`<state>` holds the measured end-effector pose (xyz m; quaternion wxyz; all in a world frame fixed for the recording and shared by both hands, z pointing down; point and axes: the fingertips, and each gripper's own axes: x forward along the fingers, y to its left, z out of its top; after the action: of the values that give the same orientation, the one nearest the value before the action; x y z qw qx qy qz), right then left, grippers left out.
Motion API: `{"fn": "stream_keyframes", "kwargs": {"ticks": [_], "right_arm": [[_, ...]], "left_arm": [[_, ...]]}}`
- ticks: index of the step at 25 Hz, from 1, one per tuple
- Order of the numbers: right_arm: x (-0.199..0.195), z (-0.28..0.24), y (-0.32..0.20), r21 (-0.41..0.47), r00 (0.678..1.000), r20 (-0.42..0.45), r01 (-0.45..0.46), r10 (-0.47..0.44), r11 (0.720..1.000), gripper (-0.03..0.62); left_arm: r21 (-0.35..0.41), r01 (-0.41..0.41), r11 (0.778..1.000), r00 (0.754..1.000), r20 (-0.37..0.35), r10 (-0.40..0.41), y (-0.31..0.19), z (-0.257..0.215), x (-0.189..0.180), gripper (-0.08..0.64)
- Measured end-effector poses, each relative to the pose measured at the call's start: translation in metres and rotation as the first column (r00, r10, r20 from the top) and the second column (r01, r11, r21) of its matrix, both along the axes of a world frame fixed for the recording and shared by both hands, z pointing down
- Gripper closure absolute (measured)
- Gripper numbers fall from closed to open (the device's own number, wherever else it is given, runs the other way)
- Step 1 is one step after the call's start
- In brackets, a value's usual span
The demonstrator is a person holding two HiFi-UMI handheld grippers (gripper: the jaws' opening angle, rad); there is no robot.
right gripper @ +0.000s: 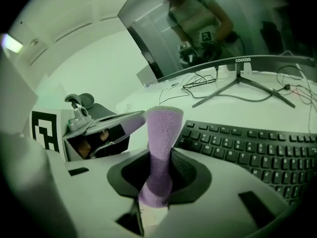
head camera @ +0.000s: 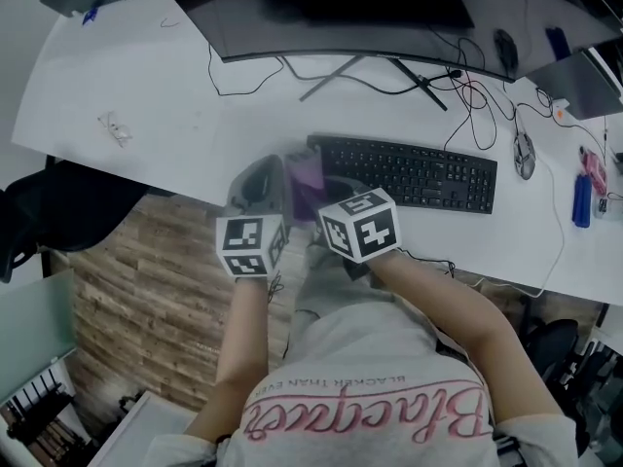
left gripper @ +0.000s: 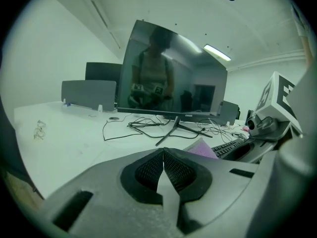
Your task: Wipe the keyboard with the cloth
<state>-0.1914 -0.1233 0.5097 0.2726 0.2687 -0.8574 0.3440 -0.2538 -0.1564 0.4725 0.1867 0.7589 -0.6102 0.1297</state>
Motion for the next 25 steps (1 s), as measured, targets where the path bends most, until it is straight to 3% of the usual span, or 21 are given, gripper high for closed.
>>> {"fn": "stream_keyframes", "kwargs": {"ticks": [9,25], "right_arm": [[-0.002,0.021,0.008,-0.003,0.994,-0.111,0.007,-0.007,1.000,0.506],[0.011,0.022,0.006,-0.007,0.990,-0.139,-0.006,0.005,1.000,0.506]], "left_arm": [[-0.023,-0.008,1.000,1.000,-0.001,0.008,0.006,0.009,-0.008,0.555],[-0.003,-0.030,1.000,0.999,-0.011,0.030,-0.003,0.005,0.004,0.555]]}}
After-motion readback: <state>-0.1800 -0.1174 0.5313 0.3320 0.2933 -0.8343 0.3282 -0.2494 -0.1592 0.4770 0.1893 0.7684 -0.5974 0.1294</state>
